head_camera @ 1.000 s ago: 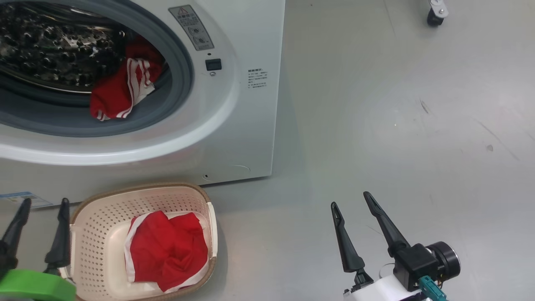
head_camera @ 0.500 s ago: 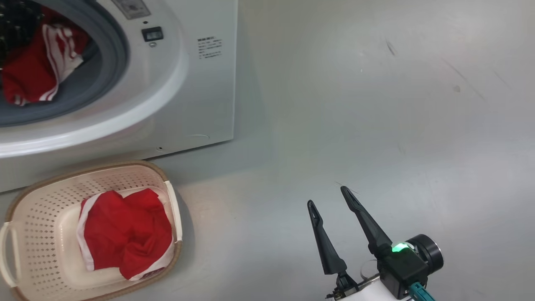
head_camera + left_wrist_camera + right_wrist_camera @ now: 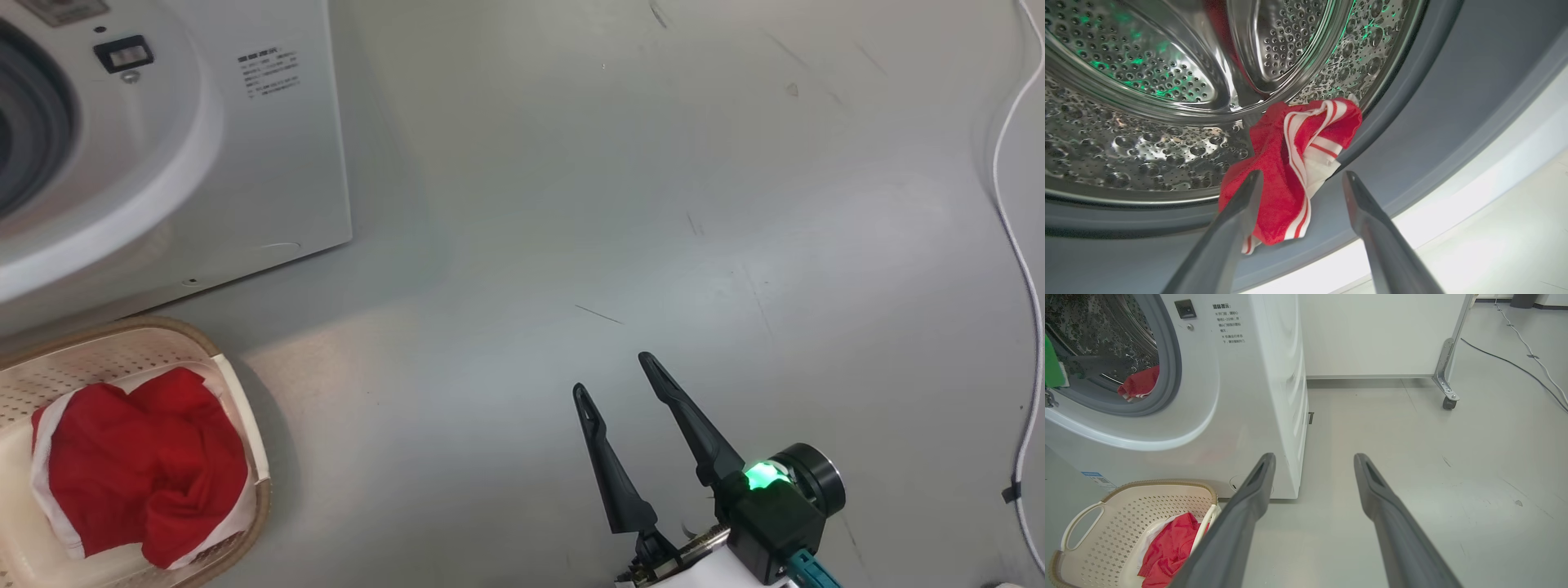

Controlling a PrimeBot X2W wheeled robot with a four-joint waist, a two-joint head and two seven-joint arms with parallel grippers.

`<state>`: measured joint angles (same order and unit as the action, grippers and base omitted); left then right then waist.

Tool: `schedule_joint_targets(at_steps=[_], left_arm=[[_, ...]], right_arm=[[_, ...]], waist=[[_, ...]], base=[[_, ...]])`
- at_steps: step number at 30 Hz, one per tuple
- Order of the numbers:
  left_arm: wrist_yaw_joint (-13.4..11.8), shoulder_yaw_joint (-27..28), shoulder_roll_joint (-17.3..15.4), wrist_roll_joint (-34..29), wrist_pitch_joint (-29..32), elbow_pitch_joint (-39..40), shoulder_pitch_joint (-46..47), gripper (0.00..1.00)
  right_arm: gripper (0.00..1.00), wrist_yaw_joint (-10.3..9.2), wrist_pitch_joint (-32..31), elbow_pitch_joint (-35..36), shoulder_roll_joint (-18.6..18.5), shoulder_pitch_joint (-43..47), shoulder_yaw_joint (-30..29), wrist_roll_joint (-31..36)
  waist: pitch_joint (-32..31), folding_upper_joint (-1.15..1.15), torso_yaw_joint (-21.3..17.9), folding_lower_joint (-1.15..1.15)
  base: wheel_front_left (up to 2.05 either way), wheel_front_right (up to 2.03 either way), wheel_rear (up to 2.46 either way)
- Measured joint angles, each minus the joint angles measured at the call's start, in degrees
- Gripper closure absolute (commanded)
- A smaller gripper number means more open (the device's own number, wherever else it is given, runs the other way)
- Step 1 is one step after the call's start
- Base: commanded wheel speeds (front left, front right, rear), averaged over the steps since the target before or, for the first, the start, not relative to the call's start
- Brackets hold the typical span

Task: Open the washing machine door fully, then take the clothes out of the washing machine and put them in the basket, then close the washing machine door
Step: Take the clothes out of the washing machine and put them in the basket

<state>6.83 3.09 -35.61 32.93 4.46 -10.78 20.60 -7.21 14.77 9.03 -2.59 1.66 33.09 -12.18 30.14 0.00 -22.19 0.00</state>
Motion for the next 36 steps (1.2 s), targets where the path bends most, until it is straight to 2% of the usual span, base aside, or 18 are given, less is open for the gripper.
schedule_joint_targets(at_steps=[6,13,17,23,36], left_arm=[[-0.05,-0.55,-1.05,0.16,4.33,-2.71,5.17,0.0],[-1.34,-0.48,-3.54,-0.86,7.57,-6.16,8.09,0.0],[-2.43,0.55,-3.86,-0.81,9.18,-8.17,10.94,0.0],[-2.56,-0.91,-4.86,-1.19,12.35,-11.24,12.66,0.0],[-3.52,-2.05,-6.14,-3.27,14.62,-14.86,16.66,0.0]], right_arm=[[0.0,0.0,0.0,0.29,0.03,-0.01,1.14,0.0],[0.0,0.0,0.0,0.52,0.04,-0.05,2.32,0.0],[0.0,0.0,0.0,0.67,0.07,-0.07,2.8,0.0],[0.0,0.0,0.0,0.79,0.09,-0.07,2.81,0.0],[0.0,0.0,0.0,0.75,0.1,-0.12,4.41,0.74]], waist=[[1.69,0.0,-1.95,0.0],[2.73,0.0,-3.6,0.0],[3.32,0.0,-4.58,0.0],[3.8,0.0,-5.43,0.0],[4.3,0.0,-6.16,0.0]], base=[[0.0,0.0,0.0],[0.0,0.0,0.0],[0.0,0.0,0.0],[0.0,0.0,0.0],[0.0,0.0,0.0]])
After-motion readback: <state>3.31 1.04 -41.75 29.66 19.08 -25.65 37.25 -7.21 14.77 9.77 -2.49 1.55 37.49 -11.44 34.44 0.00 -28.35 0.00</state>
